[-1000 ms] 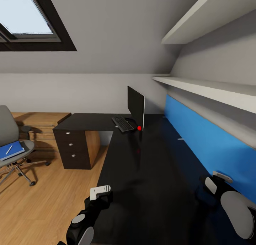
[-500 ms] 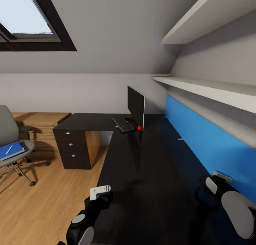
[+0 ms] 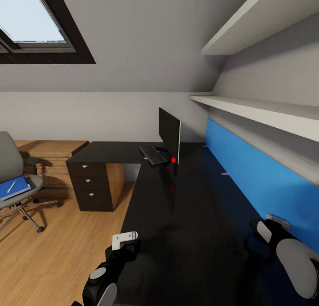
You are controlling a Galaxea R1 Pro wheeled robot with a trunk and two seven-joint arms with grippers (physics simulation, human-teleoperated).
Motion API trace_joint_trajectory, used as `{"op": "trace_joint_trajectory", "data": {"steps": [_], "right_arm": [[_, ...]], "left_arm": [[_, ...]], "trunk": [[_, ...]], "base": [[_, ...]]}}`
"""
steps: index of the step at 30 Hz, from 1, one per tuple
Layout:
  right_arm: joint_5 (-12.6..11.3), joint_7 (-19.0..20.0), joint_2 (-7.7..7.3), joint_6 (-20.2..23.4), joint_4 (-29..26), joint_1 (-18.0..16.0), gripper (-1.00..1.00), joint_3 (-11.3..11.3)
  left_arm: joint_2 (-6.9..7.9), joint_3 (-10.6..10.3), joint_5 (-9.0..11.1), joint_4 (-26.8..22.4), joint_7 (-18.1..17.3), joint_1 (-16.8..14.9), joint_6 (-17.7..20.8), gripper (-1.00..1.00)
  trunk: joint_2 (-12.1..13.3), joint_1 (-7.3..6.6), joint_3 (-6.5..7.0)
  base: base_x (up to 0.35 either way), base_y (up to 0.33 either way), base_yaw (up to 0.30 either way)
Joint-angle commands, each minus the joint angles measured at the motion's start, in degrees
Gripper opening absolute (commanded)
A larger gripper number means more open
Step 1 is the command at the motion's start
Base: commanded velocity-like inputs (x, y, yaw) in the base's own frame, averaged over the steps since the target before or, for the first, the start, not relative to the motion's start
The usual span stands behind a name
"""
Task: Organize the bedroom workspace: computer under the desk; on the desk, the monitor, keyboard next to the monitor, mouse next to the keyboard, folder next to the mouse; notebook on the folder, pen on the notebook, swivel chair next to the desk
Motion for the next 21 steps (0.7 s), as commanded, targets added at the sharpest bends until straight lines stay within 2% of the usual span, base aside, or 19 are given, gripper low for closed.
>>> {"op": "trace_joint_trajectory", "data": {"steps": [1,16,21], "right_arm": [[0.0,-0.1,0.01,0.4,-0.1,0.0,1.0,0.0],[0.0,-0.1,0.01,0.8,0.0,0.0,1.0,0.1],[0.0,-0.1,0.04,0.8,0.0,0.0,1.0,0.1]], "left_arm": [[0.03,-0.1,0.5,-0.1,0.5,-0.1,0.1,1.0],[0.03,-0.2,0.5,-0.1,0.5,-0.1,0.1,1.0],[0.03,-0.2,0.5,-0.1,0.5,0.0,0.1,1.0]], "trunk": [[0.0,0.0,-0.06],[0.0,0.0,-0.06],[-2.0,1.1,-0.96]], "base": [[0.0,0.0,0.0],[0.0,0.0,0.0],[0.0,0.0,0.0]]}}
